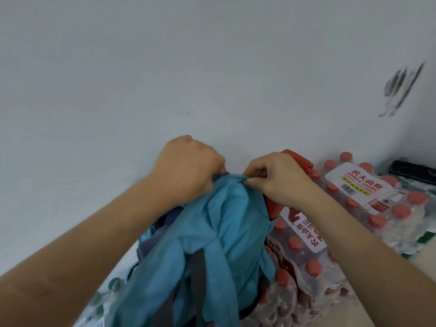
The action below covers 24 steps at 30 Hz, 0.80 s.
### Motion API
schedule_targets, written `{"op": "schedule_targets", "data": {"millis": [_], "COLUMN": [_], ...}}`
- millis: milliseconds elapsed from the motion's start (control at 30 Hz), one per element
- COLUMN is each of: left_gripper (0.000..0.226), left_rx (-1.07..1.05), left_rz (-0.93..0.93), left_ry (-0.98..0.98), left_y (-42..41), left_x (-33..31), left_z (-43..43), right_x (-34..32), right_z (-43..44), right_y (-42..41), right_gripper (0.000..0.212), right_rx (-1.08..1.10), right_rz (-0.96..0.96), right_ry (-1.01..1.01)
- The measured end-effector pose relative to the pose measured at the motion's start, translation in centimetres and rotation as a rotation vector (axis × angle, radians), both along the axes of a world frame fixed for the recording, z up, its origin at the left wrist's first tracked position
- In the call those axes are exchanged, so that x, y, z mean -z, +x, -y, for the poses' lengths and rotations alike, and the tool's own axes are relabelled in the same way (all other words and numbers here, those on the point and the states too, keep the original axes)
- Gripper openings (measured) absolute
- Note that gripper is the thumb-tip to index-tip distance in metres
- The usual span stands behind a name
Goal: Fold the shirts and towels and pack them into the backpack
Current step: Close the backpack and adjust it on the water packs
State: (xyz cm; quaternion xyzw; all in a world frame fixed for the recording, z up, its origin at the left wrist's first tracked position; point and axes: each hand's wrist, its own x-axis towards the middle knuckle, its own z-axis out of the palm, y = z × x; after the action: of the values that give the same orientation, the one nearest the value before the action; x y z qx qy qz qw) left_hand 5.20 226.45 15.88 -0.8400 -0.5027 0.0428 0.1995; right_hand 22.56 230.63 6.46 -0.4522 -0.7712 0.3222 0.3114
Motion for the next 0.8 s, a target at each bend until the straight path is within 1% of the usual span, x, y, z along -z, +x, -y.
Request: {"op": "schedule_targets", "data": {"millis": [100,133,167,200,233,267,300,333,367,400,433,467,533,567,633,667,700,800], "left_gripper": [0.022,0.020,0.019,0.018,0.016,0.015,0.014,0.014,0.014,0.016,0.017,0.019,0.020,0.021,0.024,0.027,0.029,0.028], "left_rx": [-0.132,-0.149,-0.154,-0.156,-0.162,-0.172,-0.193,-0.226,-0.270,-0.310,-0.331,-0.335,-0.343,-0.352,-0.368,-0.371,-0.371,-0.412], "left_rz": [0.170,0.205,0.234,0.263,0.305,0.366,0.452,0.556,0.645,0.687,0.676,0.645,0.636,0.677,0.852,0.945,1.001,1.040], "left_ry": [0.045,0.042,0.036,0.033,0.032,0.022,0.004,-0.018,-0.043,-0.071,-0.093,-0.114,-0.142,-0.149,-0.134,-0.115,-0.097,-0.062], "left_y": [-2.1,-2.5,-2.6,-2.7,-2.7,-2.7,-2.7,-2.7,-2.5,-2.1,-1.5,-1.0,-0.1,0.2,0.5,0.7,0.8,0.8], "left_x": [-1.0,-0.8,-0.6,-0.3,-0.1,0.0,0.0,0.0,-0.1,0.0,0.0,-0.1,-0.5,-0.9,-1.8,-2.1,-2.4,-2.7], "left_z": [0.0,0.1,0.1,0.1,0.1,0.1,0.1,0.1,0.1,0.1,0.0,-0.3,-0.7,-0.9,-1.4,-1.6,-1.6,-1.0], "right_x": [0.3,0.2,0.0,-0.1,0.0,0.3,0.7,1.2,1.9,2.6,3.2,3.3,2.8,2.2,1.3,1.0,0.7,0.4], "right_z": [0.2,0.4,0.7,0.8,0.6,0.5,0.2,-0.1,-0.4,-0.7,-0.9,-1.0,-1.0,-0.9,-0.6,-0.4,0.0,0.2], "right_y": [0.1,-0.1,-0.1,0.4,1.4,2.8,4.2,5.3,5.7,5.5,5.1,4.5,3.2,2.4,0.7,-0.4,-1.5,-3.4], "right_gripper": [0.009,0.011,0.014,0.021,0.030,0.040,0.050,0.055,0.054,0.050,0.041,0.034,0.028,0.029,0.033,0.035,0.038,0.052], "right_rx": [0.027,0.024,0.066,0.175,0.346,0.534,0.657,0.676,0.599,0.492,0.423,0.390,0.325,0.279,0.173,0.120,0.069,-0.038], "right_rz": [0.118,0.166,0.205,0.228,0.218,0.160,0.048,-0.142,-0.382,-0.569,-0.679,-0.708,-0.676,-0.610,-0.445,-0.383,-0.340,-0.196], "right_ry": [0.077,0.126,0.209,0.299,0.344,0.304,0.159,-0.086,-0.366,-0.574,-0.643,-0.608,-0.446,-0.356,-0.187,-0.131,-0.101,-0.045]}}
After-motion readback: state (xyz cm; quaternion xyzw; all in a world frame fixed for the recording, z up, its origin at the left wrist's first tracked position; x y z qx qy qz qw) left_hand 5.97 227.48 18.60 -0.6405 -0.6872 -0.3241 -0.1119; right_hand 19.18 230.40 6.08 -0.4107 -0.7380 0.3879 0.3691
